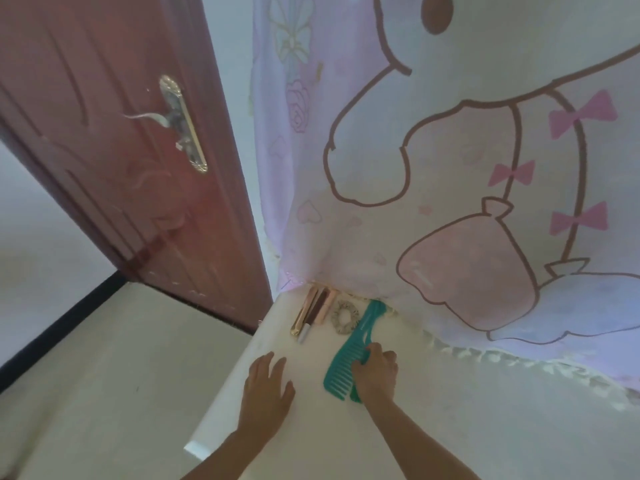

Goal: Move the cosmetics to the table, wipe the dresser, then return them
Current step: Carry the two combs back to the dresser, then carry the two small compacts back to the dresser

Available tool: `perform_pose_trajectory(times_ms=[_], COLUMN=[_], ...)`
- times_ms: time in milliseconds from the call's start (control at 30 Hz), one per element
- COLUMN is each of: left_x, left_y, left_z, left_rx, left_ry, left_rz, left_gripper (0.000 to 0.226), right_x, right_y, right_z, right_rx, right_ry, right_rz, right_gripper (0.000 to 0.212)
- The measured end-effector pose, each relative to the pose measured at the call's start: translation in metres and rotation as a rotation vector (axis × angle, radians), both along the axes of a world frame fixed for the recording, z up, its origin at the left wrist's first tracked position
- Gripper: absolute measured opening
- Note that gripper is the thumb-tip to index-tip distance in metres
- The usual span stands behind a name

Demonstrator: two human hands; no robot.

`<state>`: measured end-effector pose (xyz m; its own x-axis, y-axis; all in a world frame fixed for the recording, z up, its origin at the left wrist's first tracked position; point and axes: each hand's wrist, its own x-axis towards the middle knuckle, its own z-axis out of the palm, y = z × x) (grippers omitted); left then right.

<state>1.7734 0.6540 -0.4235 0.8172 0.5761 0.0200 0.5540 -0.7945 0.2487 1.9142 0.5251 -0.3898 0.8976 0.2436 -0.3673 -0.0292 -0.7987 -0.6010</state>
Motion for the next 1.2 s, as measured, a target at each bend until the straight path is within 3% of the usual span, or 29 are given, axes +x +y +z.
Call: perform_pose_trajectory(times_ms=[67, 133, 267, 467, 633, 733, 800, 933, 1200], left_x=[-0.011, -0.021, -0.037, -0.07, -0.127, -0.172, -0.202, -0.262, -0.42], left_y=[0.005, 0.008, 0.013, 0.016, 0.013, 0.004, 0.001, -0.006, -0.045], left_z=[0.005, 0.008, 0.017, 0.03, 0.037, 0.041, 0.045, 0.065, 0.095], left_rx=[0.0, -0.029, 0.011, -0.022, 0.013, 0.007, -0.032, -0.047, 0.0], left_ry=[-0.037, -0.041, -0.04, 0.02, 0.017, 0.051, 0.069, -0.041, -0.124], left_rz=[0.058, 0.09, 0.149, 0.307, 0.49, 0.589, 0.662, 0.836, 1.116], left_gripper=[0.032, 0.045, 0.033, 0.048, 0.07, 0.071, 0.074, 0.102, 0.089], right_x=[-0.001, -0.002, 0.004, -0.012, -0.066, -0.1, -0.122, -0.174, -0.328], right_y=[0.004, 0.003, -0.004, 0.028, 0.058, 0.069, 0.078, 0.097, 0.114], right_z=[-0.002, -0.002, 0.003, 0.01, 0.013, 0.012, 0.018, 0.041, 0.065], right_rx=[-0.01, -0.059, -0.153, -0.112, -0.138, -0.176, -0.17, -0.121, -0.084], right_ry=[-0.017, -0.051, -0.228, -0.525, -0.626, -0.605, -0.606, -0.654, -0.776], right_rz=[0.043, 0.083, 0.218, 0.633, 1.097, 1.282, 1.351, 1.44, 1.663], right_gripper=[0.036, 0.036, 0.036, 0.029, 0.034, 0.046, 0.047, 0.044, 0.045])
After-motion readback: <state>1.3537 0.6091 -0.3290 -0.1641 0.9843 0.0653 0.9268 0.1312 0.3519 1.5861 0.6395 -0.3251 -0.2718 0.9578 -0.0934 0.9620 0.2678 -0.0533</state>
